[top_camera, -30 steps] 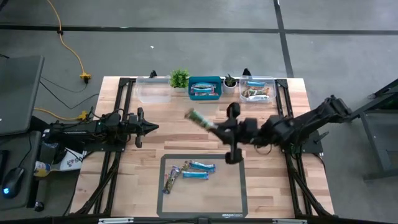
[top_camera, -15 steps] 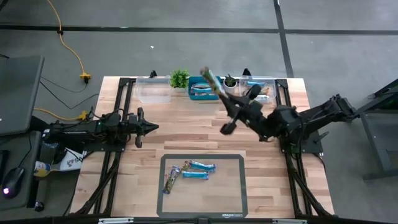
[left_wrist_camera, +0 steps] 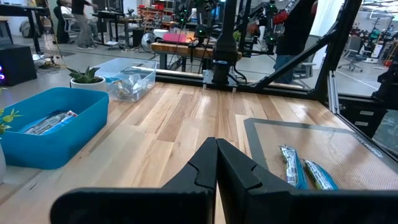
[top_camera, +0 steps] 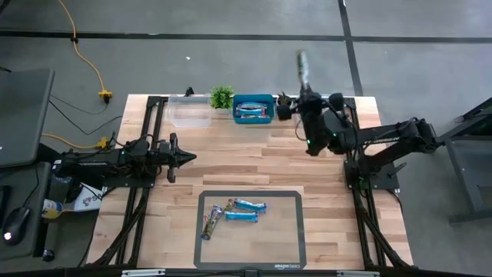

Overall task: Pick and place Granola Bars by type
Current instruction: Put the yellow granola bar into the right transparent bin

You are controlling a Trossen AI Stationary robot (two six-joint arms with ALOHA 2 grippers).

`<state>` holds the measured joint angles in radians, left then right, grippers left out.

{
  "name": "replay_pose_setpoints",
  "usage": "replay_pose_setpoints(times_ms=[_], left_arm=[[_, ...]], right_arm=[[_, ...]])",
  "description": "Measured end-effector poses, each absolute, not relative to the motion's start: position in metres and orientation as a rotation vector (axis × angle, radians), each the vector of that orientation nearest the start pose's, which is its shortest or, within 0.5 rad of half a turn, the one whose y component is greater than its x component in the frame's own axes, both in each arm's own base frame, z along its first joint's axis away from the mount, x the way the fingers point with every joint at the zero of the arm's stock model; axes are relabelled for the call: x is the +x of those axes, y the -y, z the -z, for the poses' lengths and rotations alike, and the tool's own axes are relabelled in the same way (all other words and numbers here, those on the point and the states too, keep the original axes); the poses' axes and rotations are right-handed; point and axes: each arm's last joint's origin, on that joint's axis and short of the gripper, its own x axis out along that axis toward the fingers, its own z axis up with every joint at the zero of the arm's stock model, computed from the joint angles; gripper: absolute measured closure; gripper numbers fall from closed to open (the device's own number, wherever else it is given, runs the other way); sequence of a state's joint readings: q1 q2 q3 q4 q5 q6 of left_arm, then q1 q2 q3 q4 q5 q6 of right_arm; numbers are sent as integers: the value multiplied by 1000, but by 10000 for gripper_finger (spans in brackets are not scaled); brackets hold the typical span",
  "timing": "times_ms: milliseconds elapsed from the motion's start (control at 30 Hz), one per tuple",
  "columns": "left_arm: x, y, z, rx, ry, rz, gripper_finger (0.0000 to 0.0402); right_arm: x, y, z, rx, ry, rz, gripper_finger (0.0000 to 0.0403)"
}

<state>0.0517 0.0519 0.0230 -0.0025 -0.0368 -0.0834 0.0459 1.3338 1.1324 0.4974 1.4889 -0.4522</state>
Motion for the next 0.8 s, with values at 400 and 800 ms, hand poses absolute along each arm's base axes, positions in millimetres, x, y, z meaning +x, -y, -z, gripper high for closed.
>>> replay_pose_setpoints(times_ms=[400,800], left_arm=[[99,-6,-167,-84,-27,-90,400],[99,-6,-167,-84,-27,-90,400]], right_arm=[[267,78,-383,-234,-279,1731,386],[258,112,-365,-562,-721,1695,386]])
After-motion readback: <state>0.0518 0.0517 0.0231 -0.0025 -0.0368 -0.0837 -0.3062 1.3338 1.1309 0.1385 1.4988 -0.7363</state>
